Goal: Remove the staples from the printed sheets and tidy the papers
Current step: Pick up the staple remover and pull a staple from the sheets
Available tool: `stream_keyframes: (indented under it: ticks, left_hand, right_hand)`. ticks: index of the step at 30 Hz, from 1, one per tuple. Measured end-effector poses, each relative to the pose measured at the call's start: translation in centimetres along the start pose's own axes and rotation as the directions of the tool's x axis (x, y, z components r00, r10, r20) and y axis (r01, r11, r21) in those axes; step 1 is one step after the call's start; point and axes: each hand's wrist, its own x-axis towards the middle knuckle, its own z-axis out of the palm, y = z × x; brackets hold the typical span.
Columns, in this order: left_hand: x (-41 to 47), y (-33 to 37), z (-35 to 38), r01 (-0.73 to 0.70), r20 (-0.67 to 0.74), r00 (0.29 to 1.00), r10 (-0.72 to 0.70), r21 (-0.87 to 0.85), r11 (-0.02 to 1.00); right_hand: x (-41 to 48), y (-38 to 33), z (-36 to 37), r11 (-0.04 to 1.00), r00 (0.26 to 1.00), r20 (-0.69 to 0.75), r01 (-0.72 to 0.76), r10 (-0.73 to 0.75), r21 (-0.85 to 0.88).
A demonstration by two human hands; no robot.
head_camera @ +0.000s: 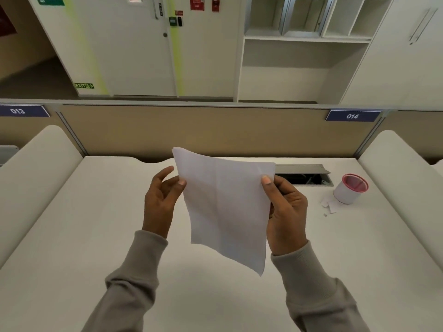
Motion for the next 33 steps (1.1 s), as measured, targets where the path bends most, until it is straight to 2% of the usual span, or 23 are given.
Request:
stream_keyframes:
  ticks: [4, 11, 14, 18, 22, 27, 30, 33]
  left_hand:
    - [0.2, -0.3, -0.1, -0.010, 0.031, 0.999, 0.008, 0.066, 0.998]
    - [-0.6, -0.5, 0.4, -0.029, -0.044, 0.998, 0.033, 0.077, 0.997]
    - [-0.5, -0.4, 0.2, -0.031, -0.052, 0.998, 0.037, 0.107, 0.994]
    - [0.2, -0.4, -0.3, -0.047, -0.075, 0.995, 0.061, 0.169, 0.985]
    - [1.6, -0.6, -1.2, -0.029, -0.127, 0.990, 0.059, 0.227, 0.973]
    - [3.8, -0.7, -1.7, -0.053, -0.047, 0.996, 0.079, 0.404, 0.913]
    - [5.9, -1.7, -2.1, -0.031, 0.073, 0.997, -0.006, 0.506, 0.862]
    - [8.0, -4.2, -2.4, 0.060, 0.142, 0.973, -0.181, 0.602, 0.796]
  right_hand:
    - [0.6, 0.2, -0.4, 1.000, 1.000, -0.004, -0.004, 0.003, -0.017]
    - [1.9, 1.2, -0.4, 0.999, 0.999, -0.045, 0.008, -0.010, -0.052]
    - [2.4, 2.4, -0.6, 0.999, 0.996, -0.078, -0.033, 0.031, -0.025]
    - [2.5, 4.1, -1.2, 0.995, 0.995, 0.015, -0.102, 0.102, 0.008]
    - [1.5, 6.4, -1.8, 0.982, 0.972, 0.149, -0.167, 0.179, -0.090]
    - [0.8, 9.4, -1.8, 0.947, 0.947, 0.141, -0.260, 0.288, -0.191]
    - [0.6, 11.3, -1.8, 0.924, 0.931, 0.081, -0.338, 0.356, -0.178]
    - [0.3, 13.4, -1.8, 0.893, 0.902, 0.020, -0.424, 0.431, -0.153]
